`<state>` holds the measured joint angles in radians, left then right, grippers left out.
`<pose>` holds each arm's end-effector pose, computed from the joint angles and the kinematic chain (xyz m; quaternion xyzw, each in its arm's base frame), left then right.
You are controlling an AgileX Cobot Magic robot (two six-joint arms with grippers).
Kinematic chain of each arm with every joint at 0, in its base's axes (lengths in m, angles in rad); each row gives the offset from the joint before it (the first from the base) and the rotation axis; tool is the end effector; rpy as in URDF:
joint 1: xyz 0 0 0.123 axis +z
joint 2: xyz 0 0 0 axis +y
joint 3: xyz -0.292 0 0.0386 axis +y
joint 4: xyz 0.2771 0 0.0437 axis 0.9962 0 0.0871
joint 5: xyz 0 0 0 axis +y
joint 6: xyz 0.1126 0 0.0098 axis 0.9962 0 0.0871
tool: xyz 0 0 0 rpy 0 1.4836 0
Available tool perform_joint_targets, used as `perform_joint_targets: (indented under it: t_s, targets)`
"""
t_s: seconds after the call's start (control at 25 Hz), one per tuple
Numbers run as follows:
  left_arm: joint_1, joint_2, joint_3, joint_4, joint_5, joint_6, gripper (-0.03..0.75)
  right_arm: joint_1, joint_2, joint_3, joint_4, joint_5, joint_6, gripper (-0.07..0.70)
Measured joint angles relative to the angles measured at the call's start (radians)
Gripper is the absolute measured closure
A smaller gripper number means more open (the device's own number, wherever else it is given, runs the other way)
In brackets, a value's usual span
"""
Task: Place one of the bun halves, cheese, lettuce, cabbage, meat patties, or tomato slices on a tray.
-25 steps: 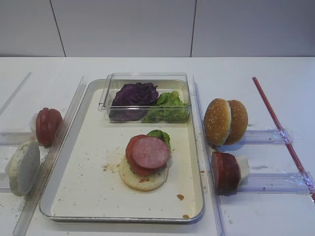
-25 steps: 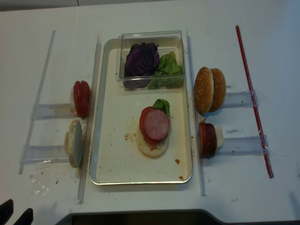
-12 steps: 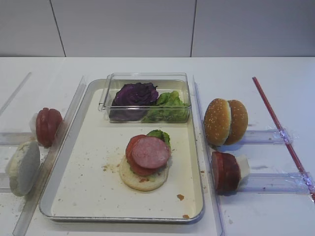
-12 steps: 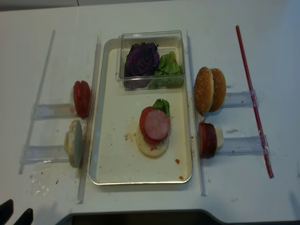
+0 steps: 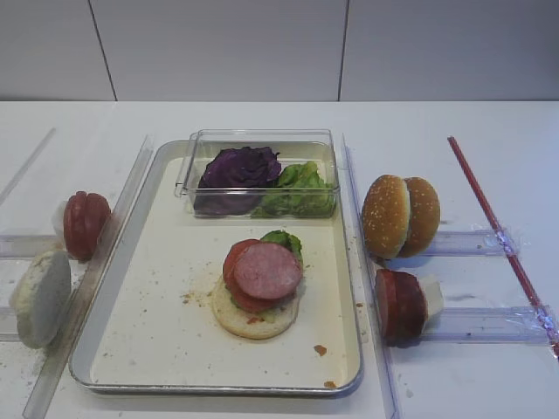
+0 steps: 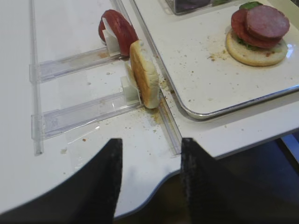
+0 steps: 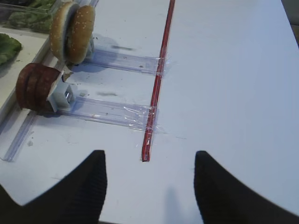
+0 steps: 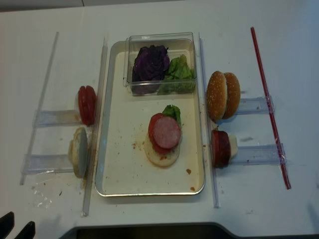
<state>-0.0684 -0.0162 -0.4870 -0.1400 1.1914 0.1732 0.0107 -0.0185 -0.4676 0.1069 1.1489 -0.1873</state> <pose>0.0207 -0.0161 0.2657 0.1137 0.8752 -0.0451 0.4680 0.0263 0.0113 0.2632 -0.0907 0.8728 0.0110 0.4795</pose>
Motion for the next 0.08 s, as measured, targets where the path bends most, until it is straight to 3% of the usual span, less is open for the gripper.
perform_joint_targets:
  t_s: [0.08]
  targets:
    - [0.000, 0.000, 0.000, 0.000, 0.000, 0.000, 0.431, 0.000, 0.000, 0.000, 0.000, 0.000, 0.000, 0.187]
